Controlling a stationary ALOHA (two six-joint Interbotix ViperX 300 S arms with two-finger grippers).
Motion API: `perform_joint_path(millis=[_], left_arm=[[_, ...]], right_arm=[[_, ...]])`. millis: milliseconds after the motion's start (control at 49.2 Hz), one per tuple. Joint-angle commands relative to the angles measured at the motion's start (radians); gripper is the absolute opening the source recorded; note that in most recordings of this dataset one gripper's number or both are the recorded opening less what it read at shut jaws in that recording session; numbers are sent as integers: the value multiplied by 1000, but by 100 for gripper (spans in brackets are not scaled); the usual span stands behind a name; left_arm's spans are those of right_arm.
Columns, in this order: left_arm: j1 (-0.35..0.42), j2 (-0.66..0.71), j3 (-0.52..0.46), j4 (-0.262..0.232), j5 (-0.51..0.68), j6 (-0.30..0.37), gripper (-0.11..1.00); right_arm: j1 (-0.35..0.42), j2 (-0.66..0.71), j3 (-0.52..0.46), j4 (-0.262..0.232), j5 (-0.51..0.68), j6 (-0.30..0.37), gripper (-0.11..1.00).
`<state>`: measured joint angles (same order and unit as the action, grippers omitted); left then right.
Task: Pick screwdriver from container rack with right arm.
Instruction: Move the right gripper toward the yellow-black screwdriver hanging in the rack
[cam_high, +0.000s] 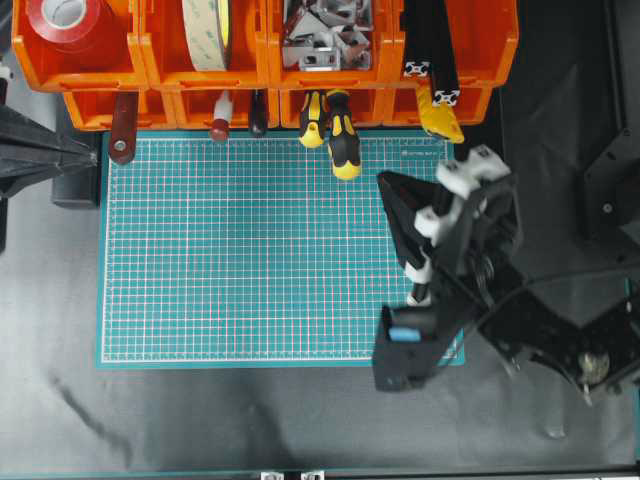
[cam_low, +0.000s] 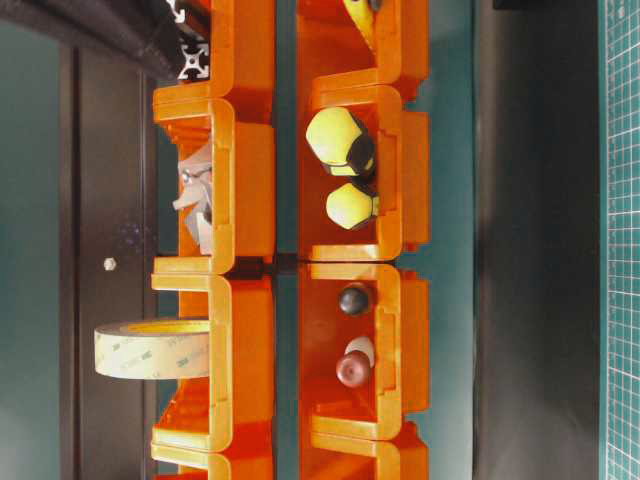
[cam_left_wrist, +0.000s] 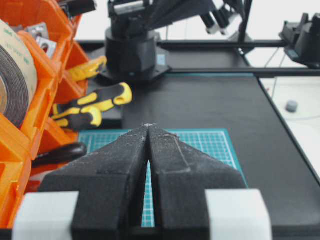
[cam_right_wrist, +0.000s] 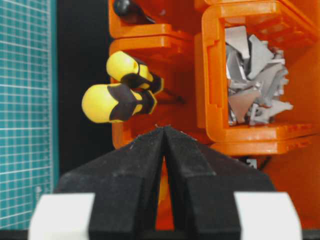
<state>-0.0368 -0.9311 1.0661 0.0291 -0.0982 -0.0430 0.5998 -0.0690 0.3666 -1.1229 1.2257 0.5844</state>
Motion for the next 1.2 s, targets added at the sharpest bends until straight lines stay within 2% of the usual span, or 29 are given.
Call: perform_joint_path(millis=[0, 163, 244, 345, 488, 569, 975, 1179], left_arm=[[-2, 6, -31, 3, -5, -3, 0], [-3, 8, -31, 5, -5, -3, 0], [-2, 8, -31, 3, -3, -3, 0], [-3, 8, -29, 3, -3, -3, 0], [-3, 8, -29, 3, -3, -3, 0], [-3, 8, -29, 3, -3, -3, 0], [-3, 9, -28, 3, -3, -3, 0], [-3, 18, -28, 3, -3, -3, 0]], right_arm=[[29, 0, 23, -34, 25, 11, 0], [32, 17, 43, -35, -5, 9, 1], [25, 23, 54, -37, -40, -2, 9], [14, 29, 80, -35, -110, -2, 30], [-8, 51, 100, -38, -169, 12, 71], [-20, 64, 97, -63, -158, 12, 84], [-132, 123, 95, -109, -175, 15, 84], [-164, 140, 95, -109, -195, 17, 84]])
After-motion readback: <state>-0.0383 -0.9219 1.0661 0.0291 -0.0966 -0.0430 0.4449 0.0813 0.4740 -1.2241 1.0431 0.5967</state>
